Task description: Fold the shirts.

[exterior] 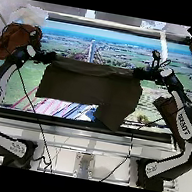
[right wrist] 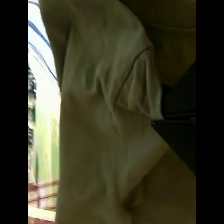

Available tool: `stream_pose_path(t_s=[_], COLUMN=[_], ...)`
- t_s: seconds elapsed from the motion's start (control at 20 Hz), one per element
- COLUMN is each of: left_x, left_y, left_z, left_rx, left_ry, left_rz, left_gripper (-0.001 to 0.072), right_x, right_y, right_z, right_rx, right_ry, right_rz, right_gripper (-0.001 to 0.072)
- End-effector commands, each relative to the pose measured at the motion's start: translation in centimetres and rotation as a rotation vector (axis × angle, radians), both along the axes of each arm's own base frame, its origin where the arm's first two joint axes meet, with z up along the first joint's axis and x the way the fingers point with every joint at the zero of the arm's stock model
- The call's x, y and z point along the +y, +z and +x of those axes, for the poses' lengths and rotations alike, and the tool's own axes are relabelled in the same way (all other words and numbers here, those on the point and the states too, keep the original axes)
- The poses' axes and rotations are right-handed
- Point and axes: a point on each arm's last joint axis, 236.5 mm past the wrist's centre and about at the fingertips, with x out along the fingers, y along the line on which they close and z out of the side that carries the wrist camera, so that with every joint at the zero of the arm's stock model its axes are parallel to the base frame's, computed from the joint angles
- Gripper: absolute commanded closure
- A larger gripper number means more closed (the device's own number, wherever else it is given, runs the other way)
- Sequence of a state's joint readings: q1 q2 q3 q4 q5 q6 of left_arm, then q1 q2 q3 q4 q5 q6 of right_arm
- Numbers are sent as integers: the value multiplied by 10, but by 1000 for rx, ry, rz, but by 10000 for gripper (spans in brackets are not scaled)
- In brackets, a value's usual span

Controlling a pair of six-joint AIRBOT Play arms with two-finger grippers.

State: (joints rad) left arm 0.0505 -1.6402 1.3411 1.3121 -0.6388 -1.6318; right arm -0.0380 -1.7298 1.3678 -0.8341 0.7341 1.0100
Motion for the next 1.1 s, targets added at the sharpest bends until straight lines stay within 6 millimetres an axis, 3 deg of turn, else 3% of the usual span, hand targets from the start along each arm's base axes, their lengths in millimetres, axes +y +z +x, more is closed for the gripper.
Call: stream_pose_path(t_s=[0.0, 0.1, 0.25, 0.35, 0.5, 0.6, 0.75, 0.85, 0.95, 1.05], left_x=[-2, -1, 4, 5, 6, 10, 18, 39, 62, 66], left_y=[-10, 3, 45, 66, 97, 108, 84, 55, 31, 16], left_z=[-17, -12, 5, 7, 9, 6, -15, -39, -59, -69], left_rx=[85, 44, -101, -154, -236, -249, -126, 3, 98, 136], left_ry=[-16, -11, 10, -14, -40, -55, -99, -88, -43, -37], left_rz=[3, 8, 21, 48, 89, 128, 200, 282, 359, 362], left_gripper=[697, 697, 696, 697, 697, 697, 697, 697, 697, 697], right_x=[4, 2, -1, 4, 10, 12, 14, 12, -1, -20], right_y=[-15, -14, 2, 7, 30, 43, 43, 35, 22, 8], right_z=[-30, -29, -16, -21, -11, -8, -16, -26, -38, -49], right_rx=[123, 119, 52, 31, -66, -105, -87, -43, 37, 106], right_ry=[72, 58, 30, 93, 111, 111, 141, 165, 157, 132], right_rz=[-25, -26, -30, -56, -97, -115, -126, -152, -203, -275], right_gripper=[685, 685, 685, 685, 685, 685, 685, 685, 685, 685])
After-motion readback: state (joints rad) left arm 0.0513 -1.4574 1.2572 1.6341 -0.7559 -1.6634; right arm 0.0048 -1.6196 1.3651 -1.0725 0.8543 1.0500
